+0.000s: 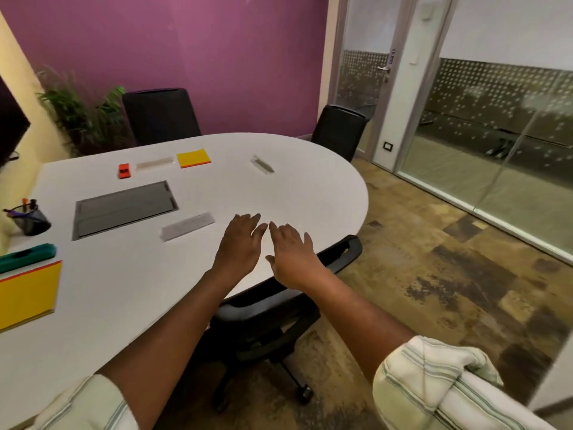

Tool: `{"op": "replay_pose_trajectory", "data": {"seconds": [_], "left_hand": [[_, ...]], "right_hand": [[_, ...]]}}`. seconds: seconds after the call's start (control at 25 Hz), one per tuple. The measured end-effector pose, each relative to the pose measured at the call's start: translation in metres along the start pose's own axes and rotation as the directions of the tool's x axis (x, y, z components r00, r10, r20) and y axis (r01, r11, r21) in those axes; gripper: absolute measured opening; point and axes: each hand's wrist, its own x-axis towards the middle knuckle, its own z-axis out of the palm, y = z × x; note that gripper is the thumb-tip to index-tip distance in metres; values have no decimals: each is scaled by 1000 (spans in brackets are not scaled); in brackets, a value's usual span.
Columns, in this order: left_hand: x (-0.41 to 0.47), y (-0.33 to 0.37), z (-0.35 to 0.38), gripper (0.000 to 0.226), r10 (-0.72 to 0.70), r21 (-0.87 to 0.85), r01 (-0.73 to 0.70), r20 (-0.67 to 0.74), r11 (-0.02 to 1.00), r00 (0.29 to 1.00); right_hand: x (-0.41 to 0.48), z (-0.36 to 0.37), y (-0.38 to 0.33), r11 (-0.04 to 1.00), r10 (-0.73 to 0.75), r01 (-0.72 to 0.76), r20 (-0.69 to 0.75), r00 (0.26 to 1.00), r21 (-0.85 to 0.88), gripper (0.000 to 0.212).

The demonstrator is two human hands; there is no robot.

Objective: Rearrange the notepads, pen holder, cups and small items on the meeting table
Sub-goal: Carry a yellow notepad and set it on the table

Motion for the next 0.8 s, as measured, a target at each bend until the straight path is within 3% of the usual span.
{"op": "replay_pose_trajectory", "data": {"seconds": [0.44, 0.8], "left_hand": [[75, 88, 127, 58, 206, -21, -207, 212, 978, 955], [180, 147, 204, 76, 397, -94, -393, 385, 915, 833]], "right_hand": [[11, -31, 167, 970, 235, -230, -59, 970, 84, 69], [49, -62, 283, 880, 473, -468, -55, 879, 85, 67]]}}
